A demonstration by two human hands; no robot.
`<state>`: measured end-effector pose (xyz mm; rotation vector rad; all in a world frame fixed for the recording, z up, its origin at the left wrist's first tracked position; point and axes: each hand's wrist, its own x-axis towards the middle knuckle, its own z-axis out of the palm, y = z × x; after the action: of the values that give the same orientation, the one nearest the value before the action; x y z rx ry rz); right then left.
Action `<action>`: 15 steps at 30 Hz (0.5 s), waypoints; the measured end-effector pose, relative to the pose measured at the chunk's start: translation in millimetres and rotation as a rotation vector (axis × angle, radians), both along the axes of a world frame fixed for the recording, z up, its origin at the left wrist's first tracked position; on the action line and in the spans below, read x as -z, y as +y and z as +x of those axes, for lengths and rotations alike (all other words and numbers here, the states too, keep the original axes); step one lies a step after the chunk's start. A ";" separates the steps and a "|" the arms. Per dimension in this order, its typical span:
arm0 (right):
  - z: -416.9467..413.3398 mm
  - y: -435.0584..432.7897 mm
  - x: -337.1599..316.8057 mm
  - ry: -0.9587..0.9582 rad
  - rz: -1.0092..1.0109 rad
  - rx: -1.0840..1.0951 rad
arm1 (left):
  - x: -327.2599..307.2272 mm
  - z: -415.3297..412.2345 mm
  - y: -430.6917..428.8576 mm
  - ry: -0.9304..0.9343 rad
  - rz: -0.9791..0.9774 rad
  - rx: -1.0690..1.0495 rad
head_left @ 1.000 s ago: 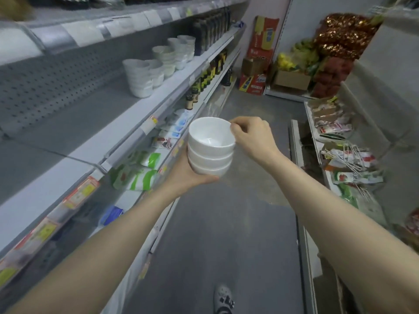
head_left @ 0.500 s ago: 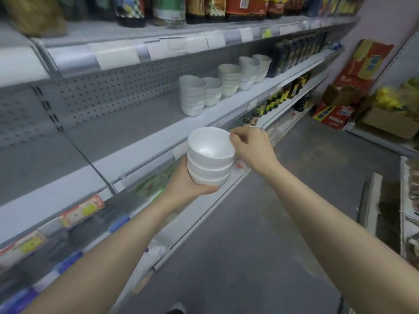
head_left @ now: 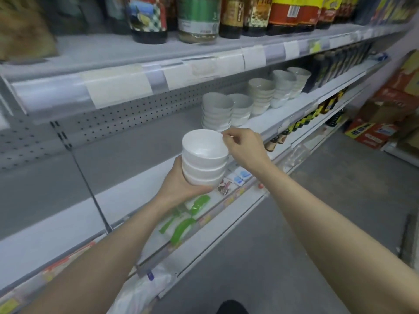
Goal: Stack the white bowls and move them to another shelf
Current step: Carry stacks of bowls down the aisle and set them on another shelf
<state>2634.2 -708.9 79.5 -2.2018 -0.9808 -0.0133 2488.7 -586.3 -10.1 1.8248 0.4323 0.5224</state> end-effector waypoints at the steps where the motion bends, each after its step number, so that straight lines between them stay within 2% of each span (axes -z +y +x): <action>1: 6.7 7.9 0.4 -0.014 -0.013 -0.011 | 2.4 4.5 7.6 0.011 0.016 -0.017; 10: 68.2 81.3 8.8 -0.216 -0.117 -0.157 | 17.6 49.3 56.2 0.006 0.045 -0.072; 15: 103.3 116.3 19.7 -0.484 -0.226 -0.194 | 35.4 76.2 82.4 0.202 0.073 -0.160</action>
<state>2737.6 -592.6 59.8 -2.3482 -1.5233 -0.3780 2564.9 -503.9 -45.5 1.9309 0.7089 0.4692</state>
